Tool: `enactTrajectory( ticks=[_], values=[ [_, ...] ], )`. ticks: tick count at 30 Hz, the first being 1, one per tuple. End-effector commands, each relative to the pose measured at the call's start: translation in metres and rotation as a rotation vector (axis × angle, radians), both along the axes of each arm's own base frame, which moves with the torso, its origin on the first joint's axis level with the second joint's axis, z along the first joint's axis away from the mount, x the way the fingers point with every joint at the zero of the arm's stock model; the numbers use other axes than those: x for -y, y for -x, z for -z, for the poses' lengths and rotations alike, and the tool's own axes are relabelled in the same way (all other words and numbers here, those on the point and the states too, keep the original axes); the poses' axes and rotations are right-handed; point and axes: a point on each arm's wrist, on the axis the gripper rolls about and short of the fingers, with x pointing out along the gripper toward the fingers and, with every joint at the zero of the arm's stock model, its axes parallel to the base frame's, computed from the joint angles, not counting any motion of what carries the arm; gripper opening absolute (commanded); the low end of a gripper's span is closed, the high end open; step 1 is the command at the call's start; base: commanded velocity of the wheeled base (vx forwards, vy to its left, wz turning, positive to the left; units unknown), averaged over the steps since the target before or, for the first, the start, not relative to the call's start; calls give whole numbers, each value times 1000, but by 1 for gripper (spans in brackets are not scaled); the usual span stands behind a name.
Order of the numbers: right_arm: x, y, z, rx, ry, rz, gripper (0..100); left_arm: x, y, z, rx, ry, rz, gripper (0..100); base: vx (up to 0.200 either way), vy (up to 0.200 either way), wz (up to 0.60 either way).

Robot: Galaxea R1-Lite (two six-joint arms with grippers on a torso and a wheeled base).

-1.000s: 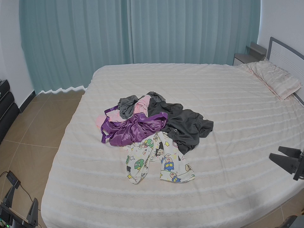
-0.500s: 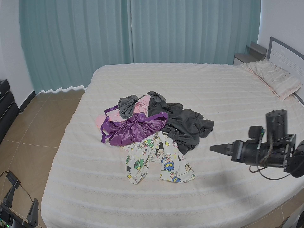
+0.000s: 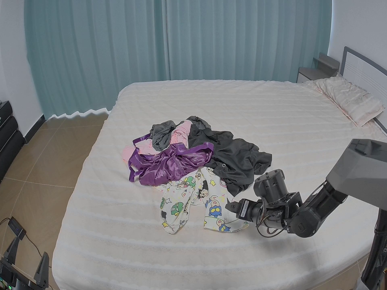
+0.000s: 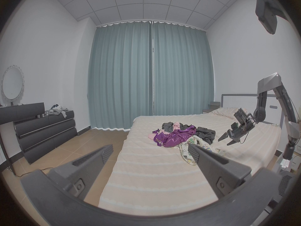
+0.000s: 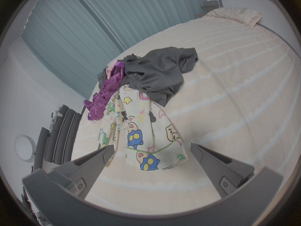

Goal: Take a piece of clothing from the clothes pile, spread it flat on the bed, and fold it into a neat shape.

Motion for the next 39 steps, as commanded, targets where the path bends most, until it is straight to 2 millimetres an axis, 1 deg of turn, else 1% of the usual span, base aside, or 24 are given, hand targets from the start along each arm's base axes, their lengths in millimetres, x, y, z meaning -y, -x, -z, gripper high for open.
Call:
enactTrajectory(
  ticks=[1, 8, 12, 15, 19, 27, 30, 33, 34, 36, 39],
  values=[
    [-6, -5, 29, -52, 45, -7, 100, 0, 0, 5, 0, 1, -1, 100, 0, 0, 0],
    [-4, -9, 31, -43, 78, -26, 100, 0, 0, 5, -1, 1, -1, 100, 0, 0, 0],
    [-15, -14, 42, -41, 156, -65, 100, 0, 0, 5, 0, 2, -1, 100, 0, 0, 0],
    [-16, -19, 44, -35, 204, -50, 100, 0, 0, 5, -1, 2, -1, 100, 0, 0, 0],
    [-18, -22, 53, -42, 267, -36, 100, 0, 0, 5, -1, 2, -1, 100, 0, 0, 0],
    [-20, -22, 55, -22, 313, -68, 100, 0, 0, 5, -1, 1, -1, 100, 0, 0, 0],
    [-29, -19, 54, -7, 317, -108, 100, 0, 0, 5, -1, 1, -1, 100, 0, 0, 0],
    [-40, -22, 52, 5, 310, -135, 100, 0, 0, 5, -1, 1, -1, 100, 0, 0, 0],
    [-45, -18, 52, 0, 310, -156, 0, 0, 0, 5, 0, 1, -1, 100, 0, 0, 0],
    [-50, -14, 52, -28, 303, -184, 0, 0, 0, 5, -1, 2, -1, 100, 0, 0, 0],
    [-50, -16, 51, -30, 302, -180, 0, 0, 0, 5, 0, 1, -1, 100, 0, 0, 0]
  ],
)
